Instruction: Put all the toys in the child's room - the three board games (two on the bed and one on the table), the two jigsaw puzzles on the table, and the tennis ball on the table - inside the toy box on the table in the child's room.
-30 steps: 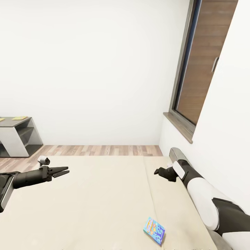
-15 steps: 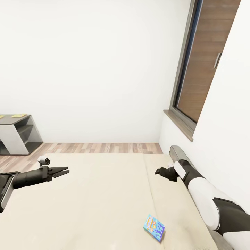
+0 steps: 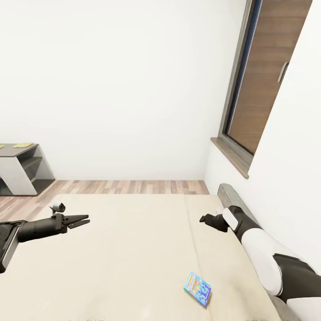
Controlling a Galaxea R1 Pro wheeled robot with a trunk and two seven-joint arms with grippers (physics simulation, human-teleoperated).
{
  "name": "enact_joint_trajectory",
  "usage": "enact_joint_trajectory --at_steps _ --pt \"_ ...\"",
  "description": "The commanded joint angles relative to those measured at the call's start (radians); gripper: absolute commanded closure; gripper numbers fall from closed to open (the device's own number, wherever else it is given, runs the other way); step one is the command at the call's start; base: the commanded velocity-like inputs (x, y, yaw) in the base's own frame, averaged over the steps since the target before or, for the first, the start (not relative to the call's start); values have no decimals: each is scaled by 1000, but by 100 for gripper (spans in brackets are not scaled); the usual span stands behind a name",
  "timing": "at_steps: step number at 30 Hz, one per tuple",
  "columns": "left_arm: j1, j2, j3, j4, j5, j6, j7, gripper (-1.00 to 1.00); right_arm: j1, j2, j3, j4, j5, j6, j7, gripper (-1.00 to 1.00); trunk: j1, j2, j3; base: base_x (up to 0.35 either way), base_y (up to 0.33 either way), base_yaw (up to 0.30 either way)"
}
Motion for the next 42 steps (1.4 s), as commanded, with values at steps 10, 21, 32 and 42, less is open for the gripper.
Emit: enact_joint_trajectory --at_steps 10,21,32,42 --pt "-1 0 -29 1 0 8 -4 -100 -1 1 3 3 -5 1 -1 -100 1 -2 -19 0 0 0" --pt "-1 0 -35 1 0 8 -4 -100 -1 1 4 3 -5 4 -1 -100 1 -2 -37 0 0 0" --pt "-1 0 -36 1 0 8 -4 -100 -1 0 6 3 -6 8 -1 -100 1 -2 -55 0 0 0" --pt "-1 0 -36 1 0 7 -6 -100 -1 3 7 3 -8 10 -2 -100 1 -2 -71 0 0 0"
